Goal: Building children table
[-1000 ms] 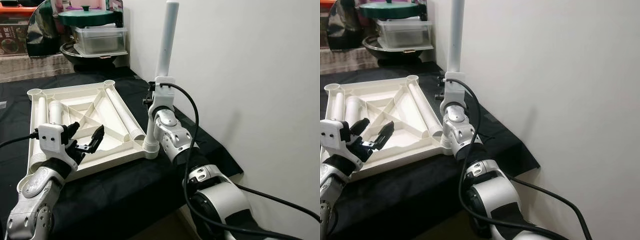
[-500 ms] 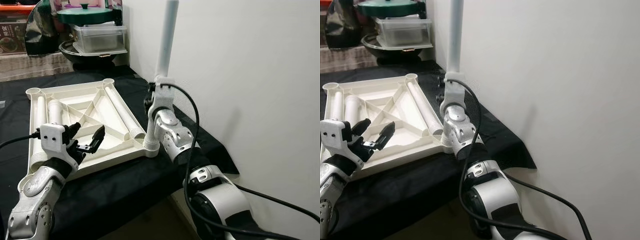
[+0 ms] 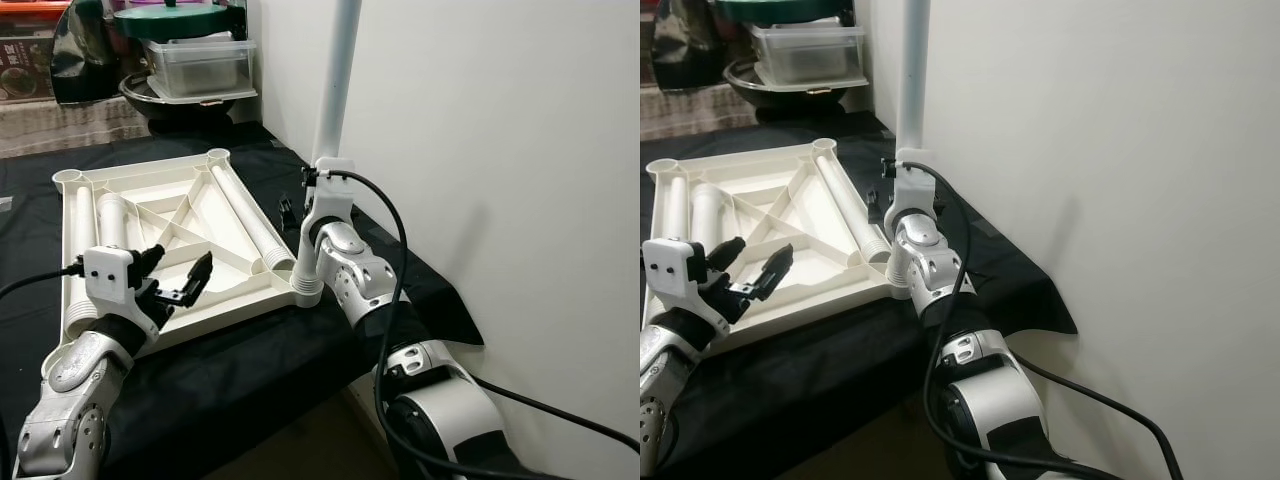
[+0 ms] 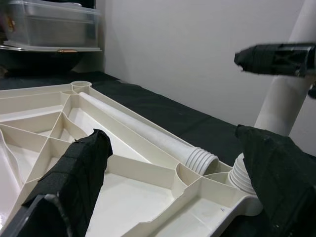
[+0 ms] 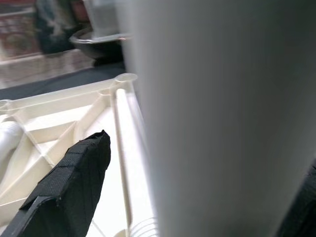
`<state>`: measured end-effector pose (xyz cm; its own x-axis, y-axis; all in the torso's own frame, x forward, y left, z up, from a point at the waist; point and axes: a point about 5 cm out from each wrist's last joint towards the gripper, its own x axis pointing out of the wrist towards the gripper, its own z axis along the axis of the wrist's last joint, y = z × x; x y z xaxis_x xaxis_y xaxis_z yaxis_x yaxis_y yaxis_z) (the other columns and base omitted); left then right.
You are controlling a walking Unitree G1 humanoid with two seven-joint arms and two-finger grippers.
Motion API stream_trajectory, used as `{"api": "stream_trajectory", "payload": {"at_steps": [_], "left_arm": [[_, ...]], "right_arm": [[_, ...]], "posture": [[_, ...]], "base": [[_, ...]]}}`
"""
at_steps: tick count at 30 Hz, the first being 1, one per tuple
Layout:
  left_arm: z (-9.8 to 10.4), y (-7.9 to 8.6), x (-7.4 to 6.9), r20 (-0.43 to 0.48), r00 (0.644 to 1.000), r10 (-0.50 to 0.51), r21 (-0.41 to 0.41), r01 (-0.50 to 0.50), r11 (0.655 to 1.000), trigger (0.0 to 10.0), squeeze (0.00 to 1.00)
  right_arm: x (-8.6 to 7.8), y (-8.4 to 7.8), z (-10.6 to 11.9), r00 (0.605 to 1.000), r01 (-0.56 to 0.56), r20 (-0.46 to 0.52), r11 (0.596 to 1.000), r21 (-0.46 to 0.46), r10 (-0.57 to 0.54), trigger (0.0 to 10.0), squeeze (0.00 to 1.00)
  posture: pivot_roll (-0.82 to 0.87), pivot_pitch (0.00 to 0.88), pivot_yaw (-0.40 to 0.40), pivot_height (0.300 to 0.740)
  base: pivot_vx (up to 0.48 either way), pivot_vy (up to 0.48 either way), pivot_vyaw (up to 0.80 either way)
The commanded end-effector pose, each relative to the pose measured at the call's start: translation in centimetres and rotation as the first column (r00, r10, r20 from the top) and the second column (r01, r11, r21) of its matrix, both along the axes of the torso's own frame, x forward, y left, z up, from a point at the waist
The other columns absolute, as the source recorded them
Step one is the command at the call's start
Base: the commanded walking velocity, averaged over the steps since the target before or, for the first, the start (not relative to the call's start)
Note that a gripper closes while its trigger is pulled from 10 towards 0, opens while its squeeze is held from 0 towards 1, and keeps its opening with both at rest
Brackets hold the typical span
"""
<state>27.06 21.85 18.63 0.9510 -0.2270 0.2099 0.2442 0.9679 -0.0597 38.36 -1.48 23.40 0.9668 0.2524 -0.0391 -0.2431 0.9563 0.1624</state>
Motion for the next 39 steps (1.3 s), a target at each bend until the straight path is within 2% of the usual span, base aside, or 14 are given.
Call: {"api": "stream_trajectory", "payload": {"at_steps": [1,3,6,13,14,17,20,23,24,35,36,37,38,39], "left_arm": [[-0.2,0.2,0.1,-0.012,1.0,-0.004,0.013,0.004,1.0,10.0,0.0],[-0.2,0.2,0.1,-0.012,1.0,-0.005,0.013,0.005,1.0,10.0,0.0],[-0.3,0.2,0.1,-0.014,1.0,-0.006,0.013,0.006,1.0,10.0,0.0],[-0.4,0.2,0.0,-0.016,1.0,-0.007,0.013,0.007,1.0,10.0,0.0],[-0.4,0.2,0.0,-0.018,1.0,-0.009,0.016,0.01,1.0,10.0,0.0],[-0.3,0.4,0.0,-0.018,1.0,-0.009,0.02,0.01,1.0,10.0,0.0],[-0.3,0.4,0.1,-0.018,1.0,-0.01,0.023,0.01,1.0,10.0,0.0],[-0.3,0.4,0.1,-0.018,1.0,-0.012,0.023,0.012,1.0,10.0,0.0],[-0.2,0.3,0.2,-0.016,1.0,-0.014,0.022,0.015,1.0,10.0,0.0],[-0.3,0.3,0.0,-0.017,1.0,-0.01,0.021,0.01,1.0,10.0,0.0],[-0.4,0.4,0.0,-0.018,1.0,-0.007,0.021,0.007,1.0,10.0,0.0],[-0.4,0.4,0.0,-0.018,1.0,-0.007,0.021,0.007,1.0,10.0,0.0],[-0.4,0.4,0.0,-0.018,1.0,-0.005,0.021,0.006,1.0,10.0,0.0],[-0.4,0.4,0.0,-0.018,1.0,-0.005,0.021,0.005,1.0,10.0,0.0]], "right_arm": [[-0.5,0.1,0.1,0.997,-0.074,0.0,0.997,0.017,0.074,10.0,1.0],[-0.4,-0.4,0.6,0.995,-0.098,0.02,0.995,0.008,0.098,10.0,1.0],[0.4,-3.3,2.1,0.981,-0.174,0.081,0.983,-0.055,0.178,10.0,1.0],[1.0,-5.0,2.4,0.97,-0.218,0.086,0.97,-0.105,0.227,10.0,1.0],[1.4,-6.4,2.6,0.948,-0.292,0.09,0.947,-0.13,0.305,10.0,0.0],[1.5,-7.3,2.7,0.908,-0.394,0.093,0.91,-0.131,0.407,10.0,0.0],[1.7,-7.9,3.0,0.898,-0.411,0.117,0.904,-0.118,0.423,10.0,0.0],[1.7,-8.1,3.4,0.862,-0.474,0.155,0.876,-0.089,0.482,10.0,0.0],[1.7,-8.0,3.5,0.831,-0.521,0.177,0.849,-0.089,0.528,10.0,0.0],[1.8,-7.5,3.3,0.783,-0.587,0.206,0.807,-0.07,0.587,10.0,0.0],[2.0,-7.5,3.2,0.782,-0.586,0.206,0.807,-0.077,0.588,9.0,0.0],[2.0,-7.5,3.2,0.782,-0.586,0.206,0.807,-0.077,0.588,9.0,0.0],[2.1,-7.5,3.1,0.783,-0.585,0.205,0.807,-0.08,0.588,2.4,0.0],[2.1,-7.6,3.0,0.782,-0.585,0.204,0.807,-0.085,0.588,0.0,0.0]], "posture": [[0.05,0.0,-0.089,0.74],[0.05,0.0,-0.089,0.74],[0.05,0.0,-0.091,0.74],[0.06,0.0,-0.09,0.74],[0.07,0.0,-0.089,0.74],[0.07,0.0,-0.088,0.74],[0.07,0.0,-0.088,0.74],[0.07,0.0,-0.089,0.74],[0.08,0.0,-0.092,0.74],[0.1,0.0,-0.105,0.74],[0.1,0.0,-0.107,0.74],[0.1,0.0,-0.107,0.74],[0.1,0.0,-0.109,0.74],[0.1,0.0,-0.109,0.74]], "base": [[0.0,0.0,0.0],[0.0,0.0,0.0],[0.0,0.0,0.0],[0.0,0.0,0.0],[0.0,0.0,0.0],[0.0,0.0,0.0],[0.0,0.0,0.0],[0.0,0.0,0.0],[0.0,0.0,0.0],[0.0,0.0,0.0],[0.0,0.0,0.0],[0.0,0.0,0.0],[0.0,0.0,0.0],[0.0,0.0,0.0]]}}
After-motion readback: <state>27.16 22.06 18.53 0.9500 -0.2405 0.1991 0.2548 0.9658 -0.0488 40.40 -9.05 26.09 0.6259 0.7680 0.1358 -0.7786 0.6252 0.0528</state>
